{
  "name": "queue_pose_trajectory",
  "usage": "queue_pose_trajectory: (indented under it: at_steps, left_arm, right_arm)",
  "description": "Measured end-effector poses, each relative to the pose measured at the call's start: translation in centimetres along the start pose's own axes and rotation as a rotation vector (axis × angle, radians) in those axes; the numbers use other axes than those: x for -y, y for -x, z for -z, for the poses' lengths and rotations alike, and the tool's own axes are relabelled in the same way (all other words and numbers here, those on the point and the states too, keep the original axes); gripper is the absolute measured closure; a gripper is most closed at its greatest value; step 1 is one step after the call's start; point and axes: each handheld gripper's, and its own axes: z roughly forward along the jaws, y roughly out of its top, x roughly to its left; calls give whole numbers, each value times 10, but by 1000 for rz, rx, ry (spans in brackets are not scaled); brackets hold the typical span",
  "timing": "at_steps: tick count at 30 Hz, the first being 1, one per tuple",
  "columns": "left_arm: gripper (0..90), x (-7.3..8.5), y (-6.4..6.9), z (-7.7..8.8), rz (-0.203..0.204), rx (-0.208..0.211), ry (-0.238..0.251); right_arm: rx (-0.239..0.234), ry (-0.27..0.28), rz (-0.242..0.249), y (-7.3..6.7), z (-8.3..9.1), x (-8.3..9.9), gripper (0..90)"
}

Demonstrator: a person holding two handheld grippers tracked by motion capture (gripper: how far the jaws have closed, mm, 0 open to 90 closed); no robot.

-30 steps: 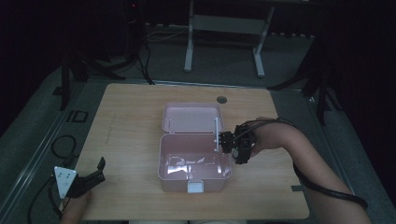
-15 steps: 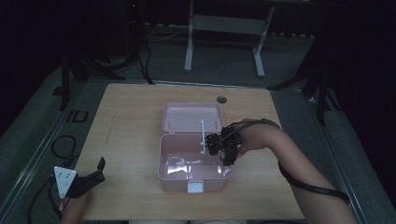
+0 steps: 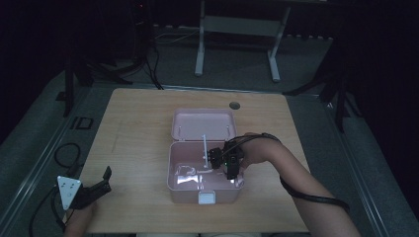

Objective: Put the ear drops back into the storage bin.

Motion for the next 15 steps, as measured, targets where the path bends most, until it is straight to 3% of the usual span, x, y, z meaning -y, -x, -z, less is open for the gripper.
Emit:
queue_pose_trajectory:
  at_steps: [15]
  left_arm:
    - [4,0,0,0,1,3,-1]
  right_arm:
    - [-19,-11,2,7,-35,-10,594]
